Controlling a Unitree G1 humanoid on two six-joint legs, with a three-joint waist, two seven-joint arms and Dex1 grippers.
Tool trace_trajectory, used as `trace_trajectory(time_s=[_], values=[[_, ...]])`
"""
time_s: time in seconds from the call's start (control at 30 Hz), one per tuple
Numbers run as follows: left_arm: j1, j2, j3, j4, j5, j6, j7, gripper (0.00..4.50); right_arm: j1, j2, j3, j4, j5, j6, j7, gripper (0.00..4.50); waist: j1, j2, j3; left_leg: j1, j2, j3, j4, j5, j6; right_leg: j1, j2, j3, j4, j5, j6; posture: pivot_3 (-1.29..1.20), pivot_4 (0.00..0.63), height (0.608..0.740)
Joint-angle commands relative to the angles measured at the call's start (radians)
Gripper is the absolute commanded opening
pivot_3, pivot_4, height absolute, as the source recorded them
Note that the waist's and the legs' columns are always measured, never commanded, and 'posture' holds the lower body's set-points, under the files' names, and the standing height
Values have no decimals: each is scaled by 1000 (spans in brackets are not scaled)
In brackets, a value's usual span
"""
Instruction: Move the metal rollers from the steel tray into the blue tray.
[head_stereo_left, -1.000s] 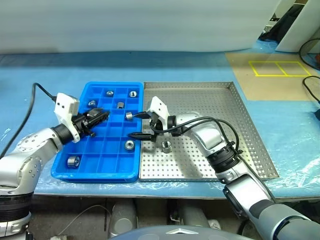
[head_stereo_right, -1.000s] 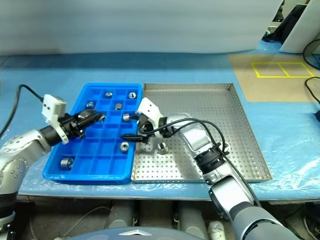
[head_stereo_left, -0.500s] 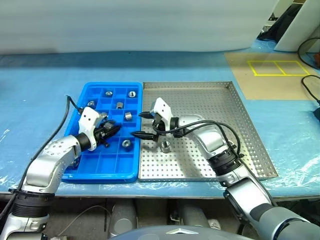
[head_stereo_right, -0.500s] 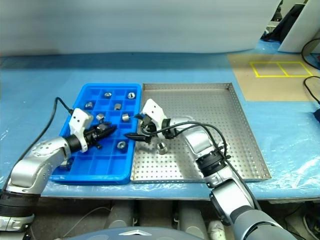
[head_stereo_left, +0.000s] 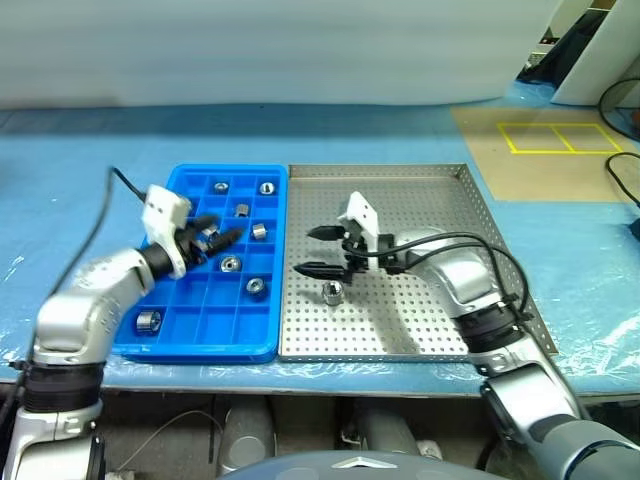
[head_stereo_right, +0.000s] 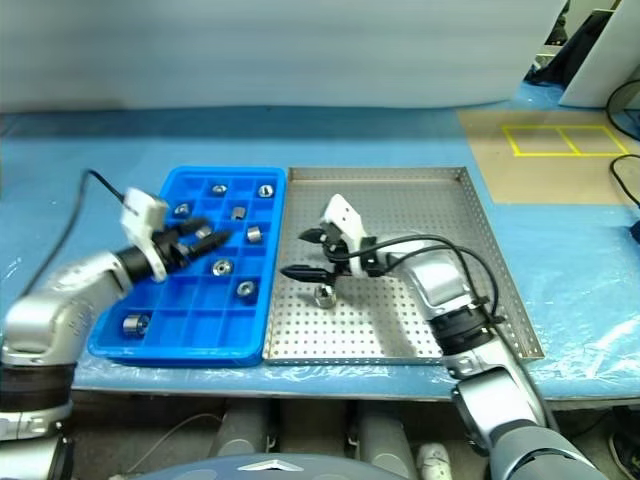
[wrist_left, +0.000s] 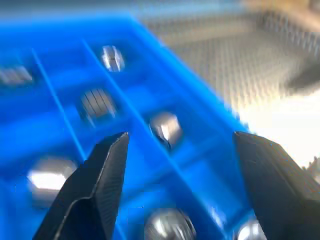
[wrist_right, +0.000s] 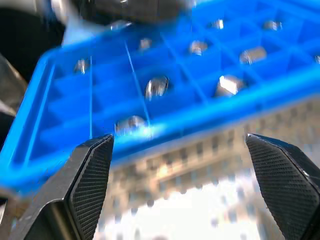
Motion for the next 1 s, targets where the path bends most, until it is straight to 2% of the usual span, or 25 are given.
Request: trace_trajectory(time_s=[0.03, 0.37, 0.47, 0.6, 0.67, 0.87, 1.0], values=[[-16, 36, 51, -30, -41, 16, -26, 3565, 20, -38, 36, -20, -38, -27, 27, 4396, -6, 1, 0, 0, 0, 0, -1, 0, 0, 0, 0, 0, 0, 0, 0, 34, 150, 740], [22, 75, 115, -88, -120, 61, -42, 3565, 84, -37, 148, 63, -139, -78, 45, 4396, -1, 0, 0, -4, 0, 0, -1, 0, 1, -3, 0, 0, -2, 0, 0, 65, 150, 740], [33, 86, 145, -96, -125, 57, -29, 3594, 71, -28, 134, 72, -145, -103, 45, 3758, 0, 0, 0, -1, 0, 0, -1, -1, 1, -1, 0, 0, -2, 0, 0, 65, 150, 740], [45, 95, 180, -104, -125, 47, -21, 3594, 20, 41, 45, 92, -83, -113, 24, 2462, 0, 0, 0, -1, 1, 0, -1, 0, 1, -2, 0, 0, -1, 0, 0, 101, 150, 740], [64, 99, 212, -126, -130, 52, -6, 3594, -55, 100, -28, 98, -14, -100, 18, 1747, -2, 1, 0, -2, 1, 0, -1, 0, 1, -3, 0, 0, -1, 0, 0, 143, 150, 740], [135, 103, 292, -196, -158, 68, 37, 3594, -198, 226, -95, 136, 69, -85, 18, 1747, 11, 0, 0, -4, 1, -1, -2, 0, 1, -6, 0, -2, -1, -1, -3, 224, 150, 740], [203, 99, 371, -246, -164, 70, 82, 3594, -282, 351, -16, 213, 31, -139, 34, 1747, 21, 0, 0, -7, 2, -1, -2, -1, 1, -8, 0, -4, -2, -2, -4, 282, 150, 740]])
